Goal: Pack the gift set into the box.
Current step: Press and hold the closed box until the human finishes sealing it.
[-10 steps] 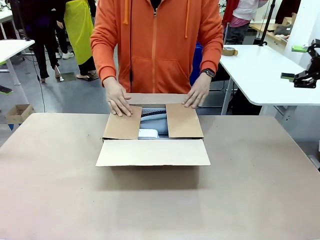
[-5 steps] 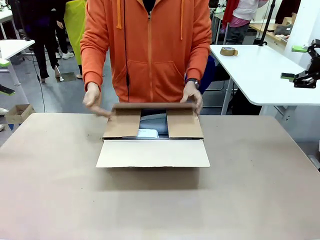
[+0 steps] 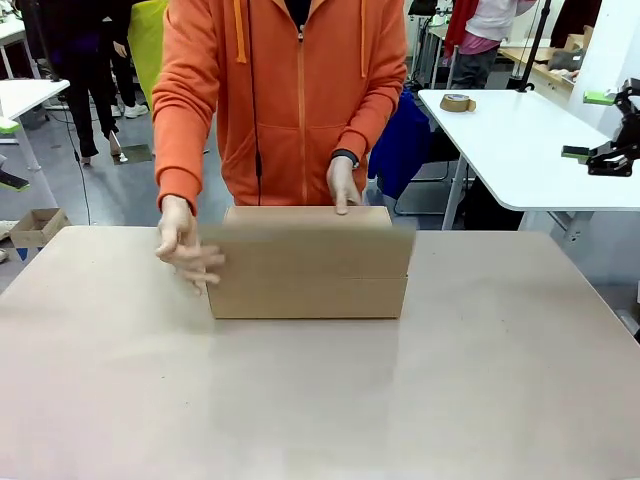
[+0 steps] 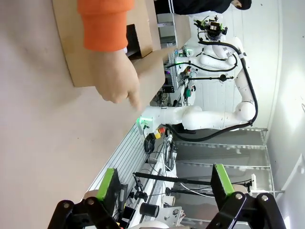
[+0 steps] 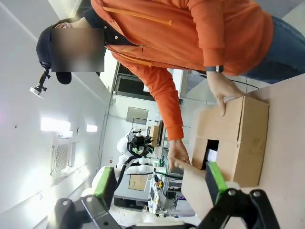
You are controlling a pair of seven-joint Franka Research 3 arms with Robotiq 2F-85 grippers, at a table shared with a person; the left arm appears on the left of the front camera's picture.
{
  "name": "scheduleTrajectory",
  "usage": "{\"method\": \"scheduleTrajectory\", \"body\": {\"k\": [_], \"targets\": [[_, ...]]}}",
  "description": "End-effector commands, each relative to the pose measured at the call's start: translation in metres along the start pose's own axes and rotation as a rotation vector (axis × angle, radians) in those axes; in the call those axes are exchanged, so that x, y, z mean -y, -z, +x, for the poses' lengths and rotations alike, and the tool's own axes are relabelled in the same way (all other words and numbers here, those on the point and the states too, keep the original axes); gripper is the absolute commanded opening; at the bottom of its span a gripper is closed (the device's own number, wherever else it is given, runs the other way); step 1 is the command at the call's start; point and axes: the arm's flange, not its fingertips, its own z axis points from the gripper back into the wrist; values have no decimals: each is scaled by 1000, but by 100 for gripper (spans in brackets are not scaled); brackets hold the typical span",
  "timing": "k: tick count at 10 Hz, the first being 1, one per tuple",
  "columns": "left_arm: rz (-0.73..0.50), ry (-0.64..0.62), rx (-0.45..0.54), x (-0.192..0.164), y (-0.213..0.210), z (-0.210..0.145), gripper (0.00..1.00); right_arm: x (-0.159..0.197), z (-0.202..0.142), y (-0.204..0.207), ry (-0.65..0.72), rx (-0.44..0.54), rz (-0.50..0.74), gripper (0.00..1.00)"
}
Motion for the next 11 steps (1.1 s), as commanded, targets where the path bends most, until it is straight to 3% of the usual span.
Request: {"method": "scheduleTrajectory", "body": {"k": [1,11], "targets": [[2,-1,-6,3,1,-6,100,-3,-1,0,9,-4,-13,100],[2,-1,-6,3,1,-6,100,-3,-1,0,9,-4,-13,100]]}}
